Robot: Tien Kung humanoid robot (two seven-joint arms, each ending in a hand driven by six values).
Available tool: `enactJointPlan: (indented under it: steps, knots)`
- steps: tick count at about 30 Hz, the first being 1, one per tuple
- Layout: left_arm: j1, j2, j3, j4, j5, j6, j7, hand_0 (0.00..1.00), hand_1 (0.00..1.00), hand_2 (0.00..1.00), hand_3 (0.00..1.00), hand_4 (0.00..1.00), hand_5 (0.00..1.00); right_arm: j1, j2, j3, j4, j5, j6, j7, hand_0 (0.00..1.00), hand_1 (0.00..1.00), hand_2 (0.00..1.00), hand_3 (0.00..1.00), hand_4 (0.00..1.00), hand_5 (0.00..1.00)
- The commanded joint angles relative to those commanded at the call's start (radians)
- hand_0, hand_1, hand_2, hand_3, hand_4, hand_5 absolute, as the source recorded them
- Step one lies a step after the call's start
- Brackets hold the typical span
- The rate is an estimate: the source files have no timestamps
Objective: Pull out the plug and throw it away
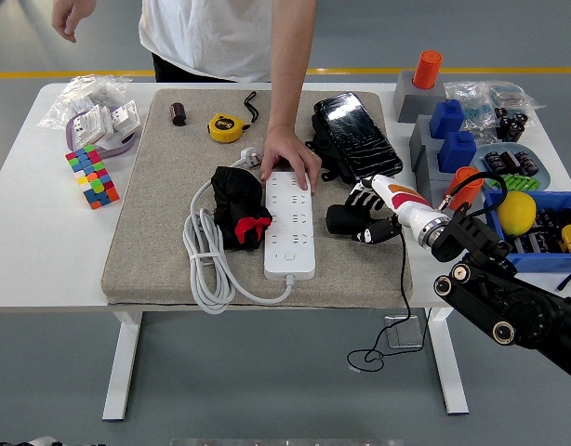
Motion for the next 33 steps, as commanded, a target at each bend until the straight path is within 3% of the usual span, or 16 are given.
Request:
enactJointPlan:
  steps: [4, 5, 20, 24, 28, 29, 33]
  knots:
    - [-0.001, 0.000, 0.000, 0.000, 0.000, 0.000, 0.000, 0.548, 0.686, 0.715, 0.726, 0.941, 0.540, -0.002, 0.000, 0.009, 0.014, -0.003, 0.028, -0.005, 0.617, 0.598, 0.554, 0.650, 0.998, 0.062]
    - [0.000, 0.000, 0.000, 0.000, 0.000, 0.000, 0.000, 0.549, 0.686, 0.715, 0.726, 0.941, 0.539, -0.003, 0.000, 0.011, 0.017, -0.005, 0.032, -0.006, 0.628, 0.657, 0.659, 0.764, 0.998, 0.118]
    - [0.000, 0.001, 0.004, 0.000, 0.000, 0.000, 0.000, 0.550, 0.687, 0.715, 0.726, 0.941, 0.539, -0.012, -0.008, 0.070, 0.077, -0.038, 0.071, -0.023, 0.674, 0.705, 0.710, 0.781, 0.998, 0.194]
    - [0.001, 0.001, 0.001, 0.000, 0.000, 0.000, 0.000, 0.549, 0.687, 0.715, 0.727, 0.941, 0.539, -0.039, -0.028, 0.119, 0.164, -0.042, 0.082, -0.032, 0.674, 0.704, 0.708, 0.770, 0.998, 0.216]
    - [0.004, 0.001, -0.001, 0.002, 0.000, 0.000, 0.000, 0.549, 0.687, 0.715, 0.727, 0.941, 0.539, -0.082, -0.062, 0.163, 0.296, -0.020, 0.089, -0.039, 0.674, 0.704, 0.708, 0.770, 0.998, 0.216]
    - [0.005, 0.001, 0.000, 0.003, 0.000, 0.000, 0.001, 0.549, 0.686, 0.715, 0.726, 0.941, 0.538, -0.090, -0.069, 0.170, 0.329, -0.013, 0.091, -0.042, 0.610, 0.665, 0.668, 0.753, 0.998, 0.226]
    - [0.006, 0.000, -0.002, 0.003, 0.000, 0.000, 0.000, 0.549, 0.686, 0.715, 0.726, 0.941, 0.538, -0.119, -0.093, 0.178, 0.436, 0.001, 0.112, -0.065, 0.610, 0.665, 0.668, 0.753, 0.998, 0.226]
